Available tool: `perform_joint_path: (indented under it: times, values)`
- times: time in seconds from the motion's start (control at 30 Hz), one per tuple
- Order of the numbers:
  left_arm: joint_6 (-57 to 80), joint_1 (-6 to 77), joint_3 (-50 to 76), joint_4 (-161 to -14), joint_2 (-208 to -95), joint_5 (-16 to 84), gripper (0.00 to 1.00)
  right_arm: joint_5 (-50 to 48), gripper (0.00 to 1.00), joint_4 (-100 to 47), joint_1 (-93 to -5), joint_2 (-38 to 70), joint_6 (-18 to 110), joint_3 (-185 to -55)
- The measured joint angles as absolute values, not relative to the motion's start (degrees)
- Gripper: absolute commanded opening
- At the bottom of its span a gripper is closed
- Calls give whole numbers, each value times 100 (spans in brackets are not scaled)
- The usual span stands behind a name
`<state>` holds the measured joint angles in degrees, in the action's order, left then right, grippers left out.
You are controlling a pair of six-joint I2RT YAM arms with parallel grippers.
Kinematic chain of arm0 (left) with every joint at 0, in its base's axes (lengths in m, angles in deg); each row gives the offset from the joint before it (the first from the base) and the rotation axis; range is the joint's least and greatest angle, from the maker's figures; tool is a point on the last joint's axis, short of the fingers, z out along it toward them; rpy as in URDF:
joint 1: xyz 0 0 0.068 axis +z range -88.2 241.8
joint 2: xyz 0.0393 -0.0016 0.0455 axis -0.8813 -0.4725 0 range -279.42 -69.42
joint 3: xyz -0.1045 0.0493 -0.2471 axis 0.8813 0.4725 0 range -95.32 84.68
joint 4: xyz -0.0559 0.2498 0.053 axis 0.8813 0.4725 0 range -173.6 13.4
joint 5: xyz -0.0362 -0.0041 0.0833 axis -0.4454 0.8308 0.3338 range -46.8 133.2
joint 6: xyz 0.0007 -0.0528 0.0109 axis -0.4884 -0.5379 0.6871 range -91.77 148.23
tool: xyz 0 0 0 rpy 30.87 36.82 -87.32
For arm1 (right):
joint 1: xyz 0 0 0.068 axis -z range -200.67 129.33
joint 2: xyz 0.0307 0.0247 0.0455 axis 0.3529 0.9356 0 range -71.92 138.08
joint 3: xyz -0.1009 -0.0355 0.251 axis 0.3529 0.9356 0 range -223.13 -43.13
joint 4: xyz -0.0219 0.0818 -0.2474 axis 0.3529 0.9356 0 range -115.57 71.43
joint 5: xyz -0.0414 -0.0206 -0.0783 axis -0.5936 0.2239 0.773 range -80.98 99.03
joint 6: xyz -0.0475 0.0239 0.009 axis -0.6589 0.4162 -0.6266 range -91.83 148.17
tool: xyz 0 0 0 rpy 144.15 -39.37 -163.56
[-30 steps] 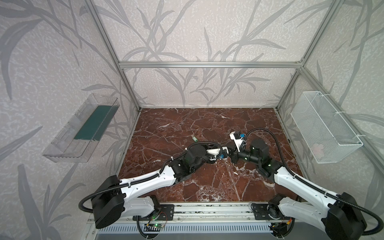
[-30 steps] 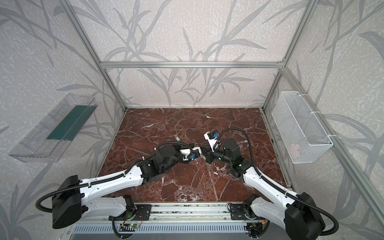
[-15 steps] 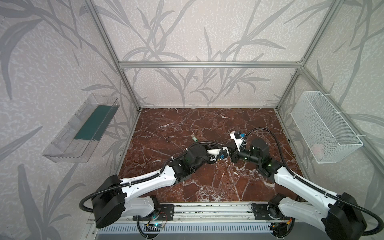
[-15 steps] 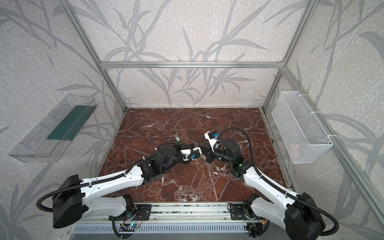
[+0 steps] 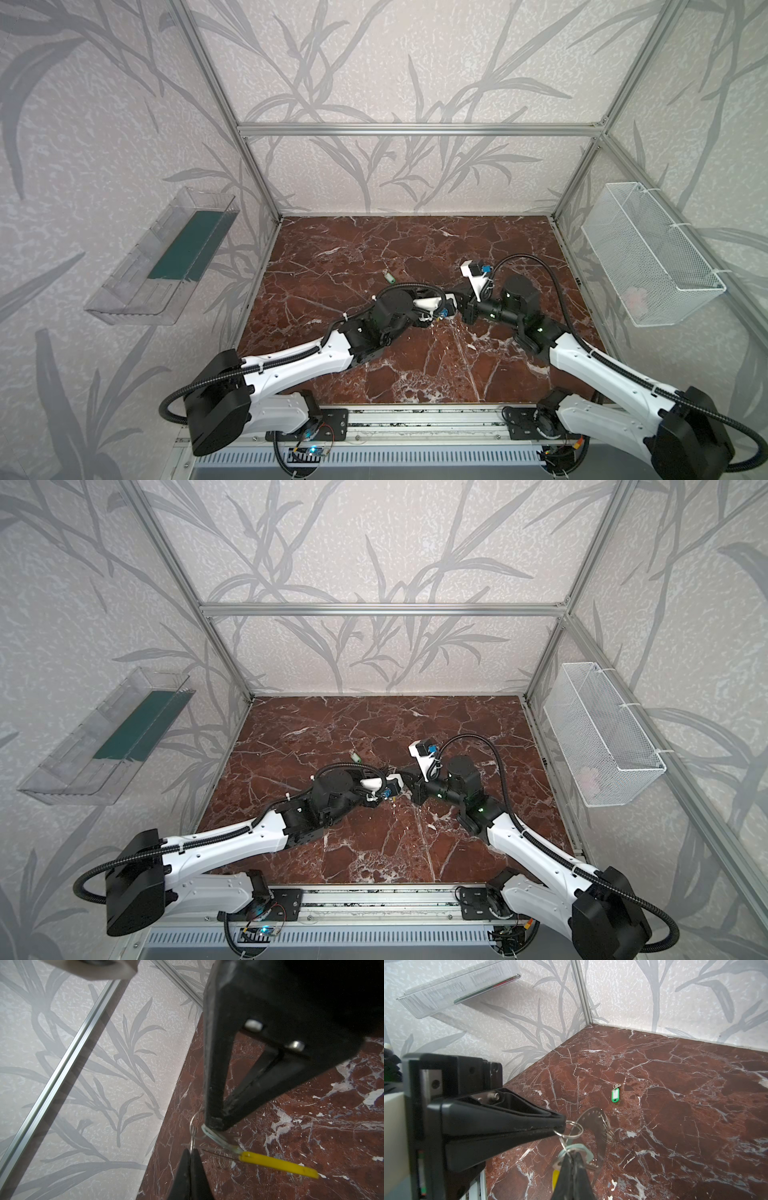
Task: Put the keys on the keyring
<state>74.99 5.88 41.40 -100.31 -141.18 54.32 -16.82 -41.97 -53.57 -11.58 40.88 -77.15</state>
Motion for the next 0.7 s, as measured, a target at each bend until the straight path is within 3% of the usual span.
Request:
perform_joint_path:
  times: [0.7]
  values:
    - [7585, 588, 4140, -10011, -14121, 5552, 0, -1656, 0, -4101, -5379, -1001, 4213, -7836]
